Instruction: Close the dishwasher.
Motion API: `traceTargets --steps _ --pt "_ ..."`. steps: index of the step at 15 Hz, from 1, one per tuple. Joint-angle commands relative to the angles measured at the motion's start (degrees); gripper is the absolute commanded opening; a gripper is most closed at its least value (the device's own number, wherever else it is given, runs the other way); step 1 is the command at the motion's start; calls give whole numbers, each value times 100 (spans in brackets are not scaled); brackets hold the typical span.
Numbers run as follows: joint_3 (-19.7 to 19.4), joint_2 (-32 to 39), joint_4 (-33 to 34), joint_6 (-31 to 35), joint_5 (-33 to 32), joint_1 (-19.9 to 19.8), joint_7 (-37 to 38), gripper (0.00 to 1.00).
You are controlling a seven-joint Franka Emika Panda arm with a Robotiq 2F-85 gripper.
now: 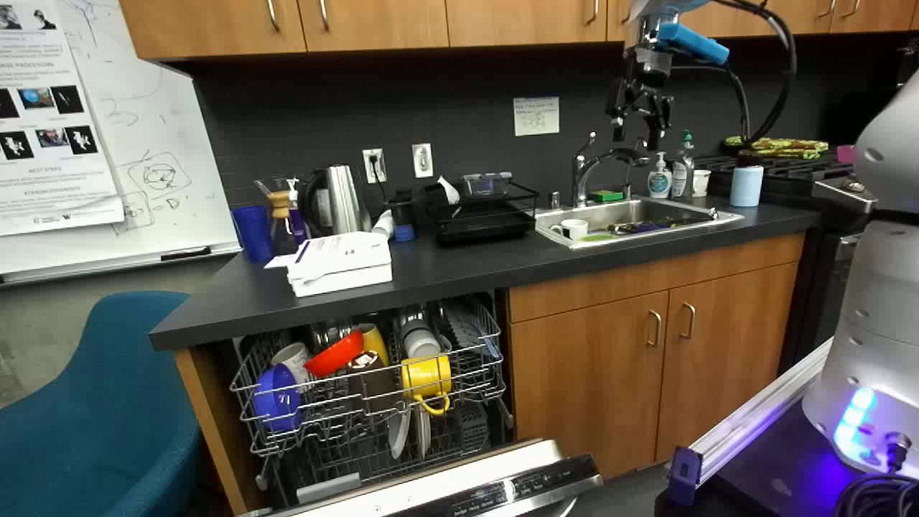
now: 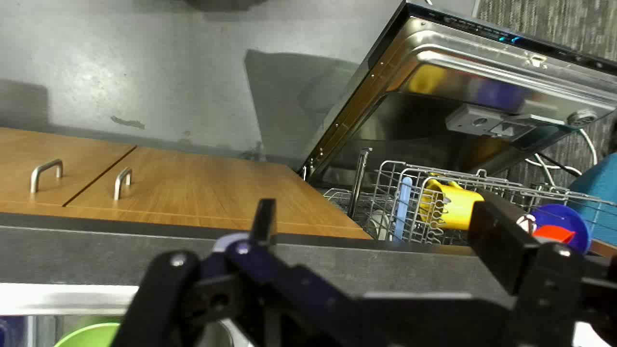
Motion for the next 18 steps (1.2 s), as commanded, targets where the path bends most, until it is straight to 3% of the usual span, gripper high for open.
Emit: traceTargets --steps 1,12,14,18 --pt "154 20 13 -20 56 -179 -55 100" --pt "152 21 13 -18 56 -180 -55 100" --pt "355 -218 -143 41 117 -32 -62 100" --pt "1190 -660 -678 548 447 443 158 100"
